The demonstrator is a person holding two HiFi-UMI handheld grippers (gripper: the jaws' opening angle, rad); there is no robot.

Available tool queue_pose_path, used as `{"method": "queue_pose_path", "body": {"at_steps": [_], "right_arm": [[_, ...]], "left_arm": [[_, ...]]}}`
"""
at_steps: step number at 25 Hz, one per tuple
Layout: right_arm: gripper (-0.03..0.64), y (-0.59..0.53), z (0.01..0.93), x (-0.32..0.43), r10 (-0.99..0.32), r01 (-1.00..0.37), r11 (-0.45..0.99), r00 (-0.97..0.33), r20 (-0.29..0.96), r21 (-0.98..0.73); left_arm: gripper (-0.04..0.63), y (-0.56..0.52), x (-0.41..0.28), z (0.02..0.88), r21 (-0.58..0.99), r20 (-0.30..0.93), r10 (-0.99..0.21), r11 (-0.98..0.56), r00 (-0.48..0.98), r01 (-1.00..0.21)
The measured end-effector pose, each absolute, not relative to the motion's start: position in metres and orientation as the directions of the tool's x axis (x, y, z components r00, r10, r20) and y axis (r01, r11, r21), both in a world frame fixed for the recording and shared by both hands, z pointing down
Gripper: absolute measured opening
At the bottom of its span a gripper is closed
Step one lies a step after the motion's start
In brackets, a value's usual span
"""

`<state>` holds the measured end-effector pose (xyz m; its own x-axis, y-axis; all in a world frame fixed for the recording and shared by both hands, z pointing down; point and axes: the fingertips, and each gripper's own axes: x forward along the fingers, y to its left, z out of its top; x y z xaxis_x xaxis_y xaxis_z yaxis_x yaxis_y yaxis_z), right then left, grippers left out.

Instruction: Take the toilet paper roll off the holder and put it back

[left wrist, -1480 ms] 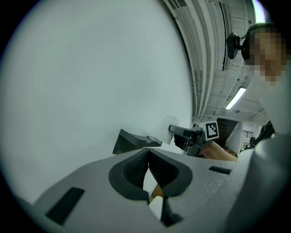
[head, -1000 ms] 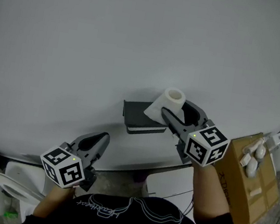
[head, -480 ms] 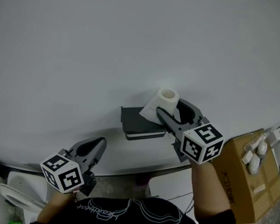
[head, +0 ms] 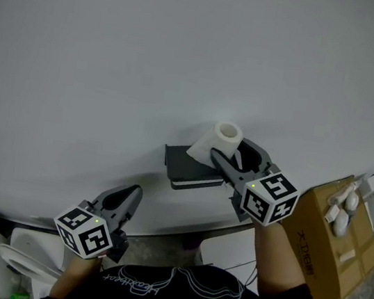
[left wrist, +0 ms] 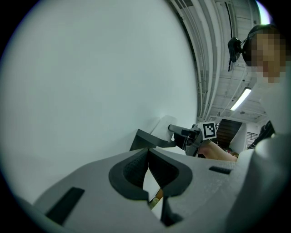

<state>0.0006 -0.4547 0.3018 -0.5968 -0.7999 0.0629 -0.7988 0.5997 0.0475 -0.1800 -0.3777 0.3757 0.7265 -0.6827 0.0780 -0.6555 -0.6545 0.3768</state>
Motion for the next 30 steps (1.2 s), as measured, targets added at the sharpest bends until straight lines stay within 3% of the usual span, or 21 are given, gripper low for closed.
{"method": "queue_pose_path", "body": {"at_steps": [7,20,30], "right_arm": [[0.263,-0.437,0.29,0.011,-0.818,-0.818,0.575,-0.575,-0.007,-0.01],[0.004,-0.365,0.304,0.036,-0.821,-0.816,0.571,-0.57,-0.036,-0.091],[0.0,-0.298,0.348,0.036,-0.766,-0.769,0.635,-0.639,0.069,-0.073]], "left_arm": [[0.006,-0.368,-0.179,0.374,0.369,0.079,-0.681,-0.659,0.728,-0.656],[0.006,-0.335,-0.152,0.36,0.373,0.064,-0.67,-0.671,0.739,-0.641],[0.006,-0.289,-0.119,0.342,0.334,0.065,-0.664,-0.689,0.745,-0.643]]}}
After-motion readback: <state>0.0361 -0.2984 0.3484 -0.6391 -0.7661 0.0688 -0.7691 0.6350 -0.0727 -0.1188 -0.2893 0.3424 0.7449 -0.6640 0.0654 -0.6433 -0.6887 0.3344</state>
